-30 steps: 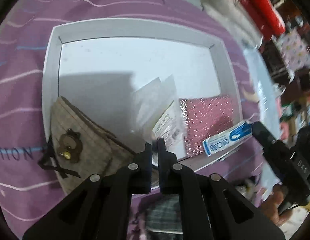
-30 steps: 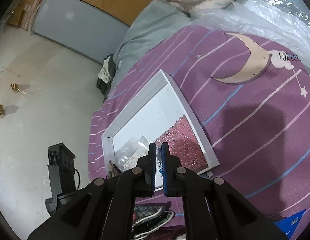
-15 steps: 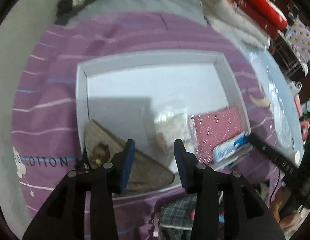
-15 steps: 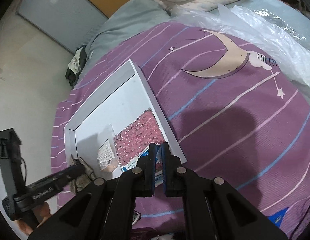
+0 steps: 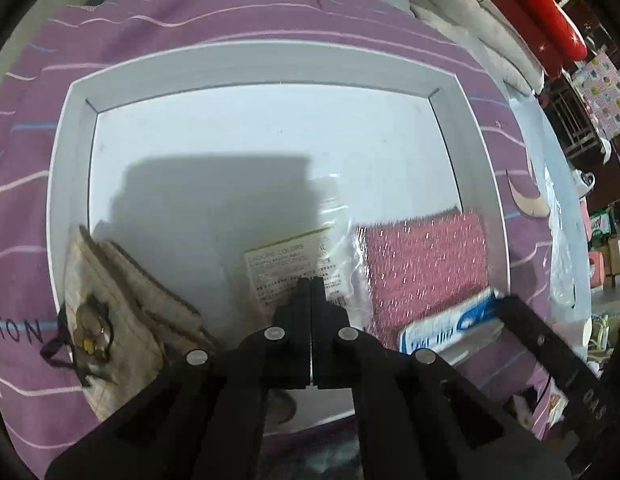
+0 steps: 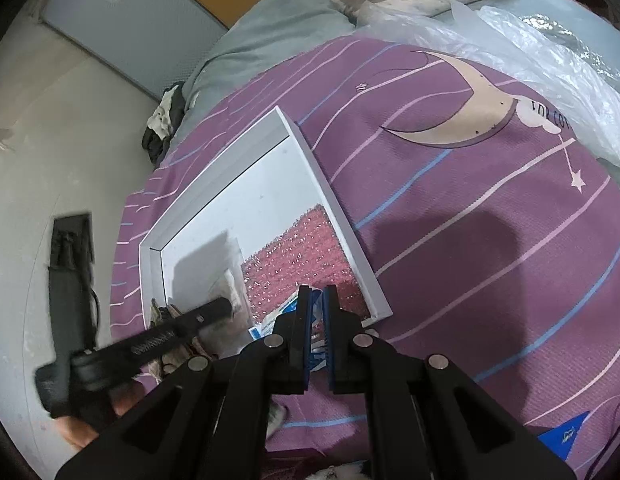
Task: Organize soft objects
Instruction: 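Carry the packet and toothpaste tube into the white box with both grippers, then open both grippers to release the packet and tube, then withdraw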
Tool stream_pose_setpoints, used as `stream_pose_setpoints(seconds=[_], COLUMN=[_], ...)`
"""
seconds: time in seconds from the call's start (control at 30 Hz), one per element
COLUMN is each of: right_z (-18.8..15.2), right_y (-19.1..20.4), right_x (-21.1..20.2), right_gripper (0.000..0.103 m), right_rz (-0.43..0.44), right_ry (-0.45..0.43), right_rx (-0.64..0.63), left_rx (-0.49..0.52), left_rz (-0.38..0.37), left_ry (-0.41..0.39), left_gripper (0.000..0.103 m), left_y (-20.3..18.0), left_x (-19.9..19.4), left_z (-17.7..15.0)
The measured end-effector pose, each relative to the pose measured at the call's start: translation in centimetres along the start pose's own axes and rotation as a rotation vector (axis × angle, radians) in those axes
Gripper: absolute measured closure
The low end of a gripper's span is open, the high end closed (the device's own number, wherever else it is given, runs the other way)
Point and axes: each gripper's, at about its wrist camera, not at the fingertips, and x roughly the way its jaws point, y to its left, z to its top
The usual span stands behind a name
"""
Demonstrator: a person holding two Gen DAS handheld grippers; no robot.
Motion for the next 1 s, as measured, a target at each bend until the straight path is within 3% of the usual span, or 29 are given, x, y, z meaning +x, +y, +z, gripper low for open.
stream_pose_setpoints(seconds=[0.2, 0.37, 0.53, 0.67, 1.0], right_z=[0.2, 0.2, 0.1, 0.1, 0.0], right_y=[0.0, 0.2, -0.1, -0.3, -0.2], right_x=[-0.1, -0.5, 0.2, 0.2, 0.3], right_gripper=[0.099, 0.099, 0.099, 0.099, 0.099], right_rz=[0.012, 0.034, 0.002, -0.009, -0.008], right_ry=[0.003, -0.016, -0.005, -0.01, -0.001], right_rx=[0.004, -0.005, 0.01, 0.01, 0.007], left_rx=[0.026, 0.045, 0.032, 0.063, 0.016], left_rz=[-0.002, 0.011, -0.108, -0.036, -0.139], left_ry=[0.067, 0.036, 0.006, 0.086, 0.129], left_gripper=[0.102, 0.102, 0.102, 0.102, 0.099], left_y=[-0.1, -0.3, -0.1, -0.1, 1.2], left_x=[-0.2, -1.0, -2.7, -1.0, -0.5], left_z=[-1.2, -1.7, -1.9, -2.2, -2.0])
